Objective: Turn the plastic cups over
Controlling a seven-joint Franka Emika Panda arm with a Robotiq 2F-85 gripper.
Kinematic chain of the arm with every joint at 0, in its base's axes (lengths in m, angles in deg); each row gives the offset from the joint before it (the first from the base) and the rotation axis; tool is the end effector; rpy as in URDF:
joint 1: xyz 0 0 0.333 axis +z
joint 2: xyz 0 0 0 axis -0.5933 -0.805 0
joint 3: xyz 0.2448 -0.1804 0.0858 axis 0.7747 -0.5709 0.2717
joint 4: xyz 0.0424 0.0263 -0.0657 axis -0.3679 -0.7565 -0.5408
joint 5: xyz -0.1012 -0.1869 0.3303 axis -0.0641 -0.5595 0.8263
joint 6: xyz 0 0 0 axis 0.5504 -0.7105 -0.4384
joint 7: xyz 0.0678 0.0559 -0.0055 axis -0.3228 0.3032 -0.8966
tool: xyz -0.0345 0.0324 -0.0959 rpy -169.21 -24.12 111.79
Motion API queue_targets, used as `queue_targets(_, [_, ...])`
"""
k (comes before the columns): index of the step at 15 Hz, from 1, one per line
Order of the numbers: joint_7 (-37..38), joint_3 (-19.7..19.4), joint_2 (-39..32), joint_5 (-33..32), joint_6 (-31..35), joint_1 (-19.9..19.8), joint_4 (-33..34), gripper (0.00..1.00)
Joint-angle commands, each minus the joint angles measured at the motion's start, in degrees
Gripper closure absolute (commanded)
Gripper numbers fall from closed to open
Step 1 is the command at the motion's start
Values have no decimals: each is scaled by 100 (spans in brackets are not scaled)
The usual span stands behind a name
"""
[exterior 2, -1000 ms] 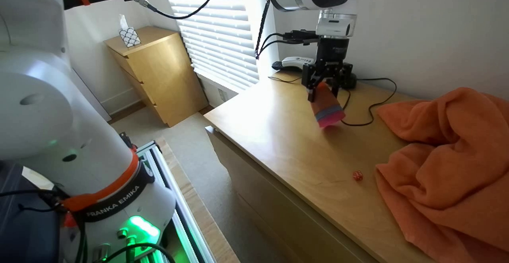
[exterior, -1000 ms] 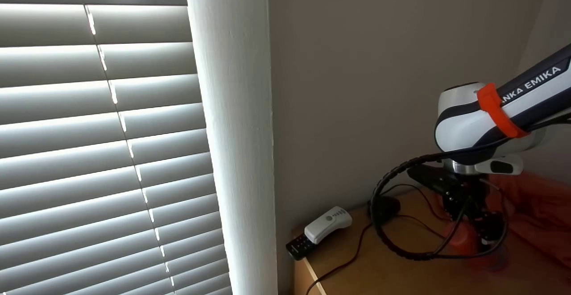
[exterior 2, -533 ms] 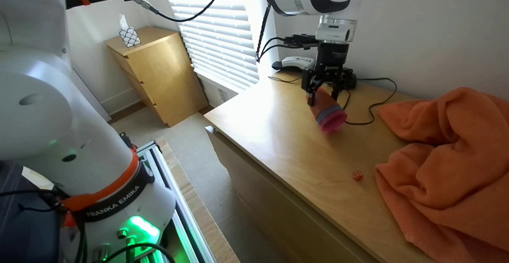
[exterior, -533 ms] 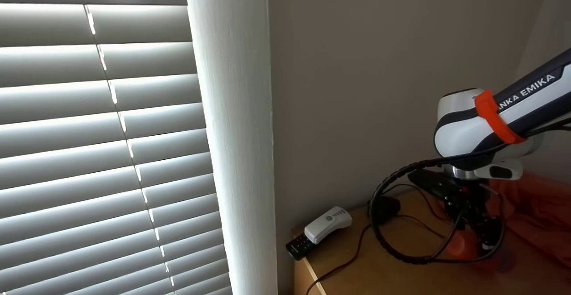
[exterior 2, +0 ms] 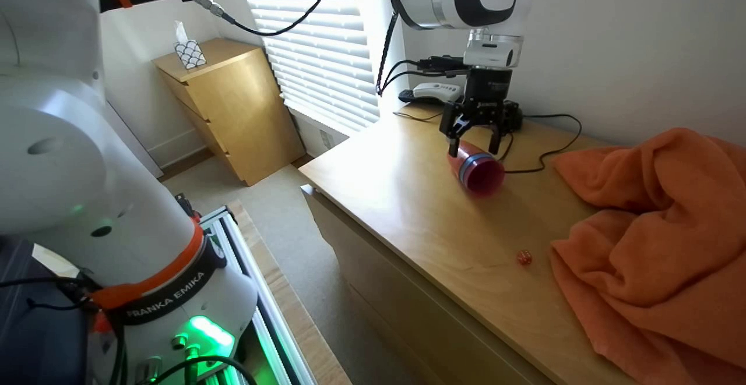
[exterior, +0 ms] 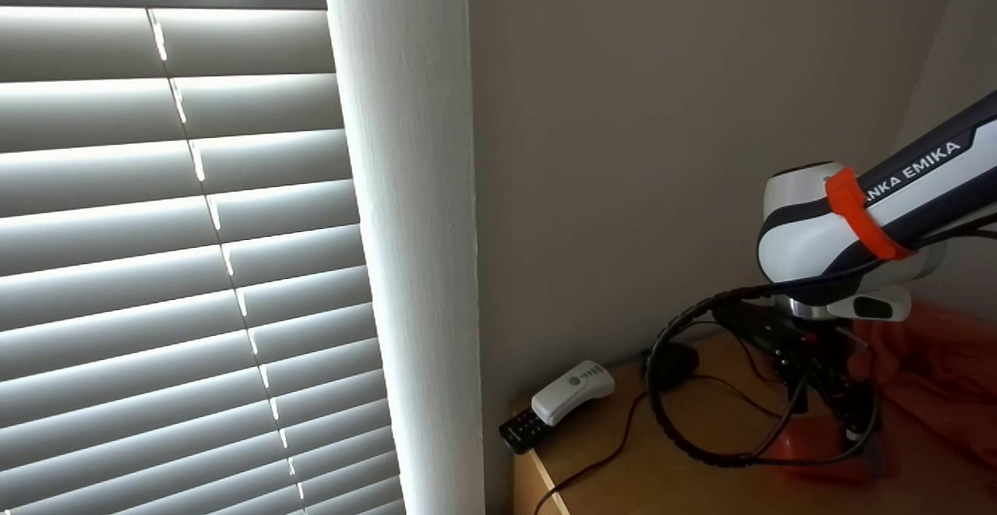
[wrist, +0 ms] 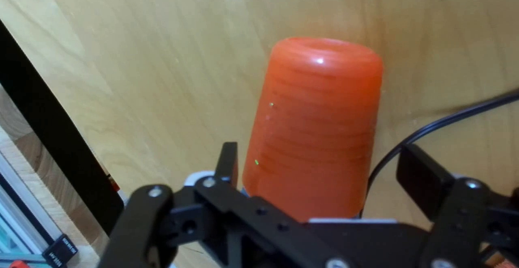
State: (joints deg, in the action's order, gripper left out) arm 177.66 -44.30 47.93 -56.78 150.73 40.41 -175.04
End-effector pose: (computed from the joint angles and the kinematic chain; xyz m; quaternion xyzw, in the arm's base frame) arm 0.5696 -0.0614 0.2090 0.5886 -0.7931 -0.0611 0.1439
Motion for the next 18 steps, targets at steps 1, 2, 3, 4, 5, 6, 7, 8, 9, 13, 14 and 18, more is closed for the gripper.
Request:
queue_targets(1, [56, 42, 84, -46, 210, -64, -151, 0])
queue_targets(2, [-44, 68, 158, 20, 175, -107, -168, 0])
queue_targets(3, [-44, 44, 263, 0, 151, -114, -195, 1])
queue_targets(4, [-50, 34, 353, 4, 126, -132, -216, 0])
queue_targets(5, [-36, 17, 499, -1, 85, -149, -251, 0])
queue_targets(6, [-27, 11, 638, 27, 79, -183, -286, 0])
queue_targets(7, [-28, 1, 738, 12, 70, -208, -293, 0])
queue_targets(8, [-12, -28, 891, -50, 0, -226, -324, 0])
queue_targets(9, [-25, -27, 1004, -36, -30, -268, -332, 0])
queue_targets(13, [-1, 41, 874, -27, -22, -335, -127, 0])
queue_targets(14, [-1, 43, 897, -27, -22, -336, -150, 0])
queue_targets(18, [689, -38, 822, 137, -329, -321, -98, 0])
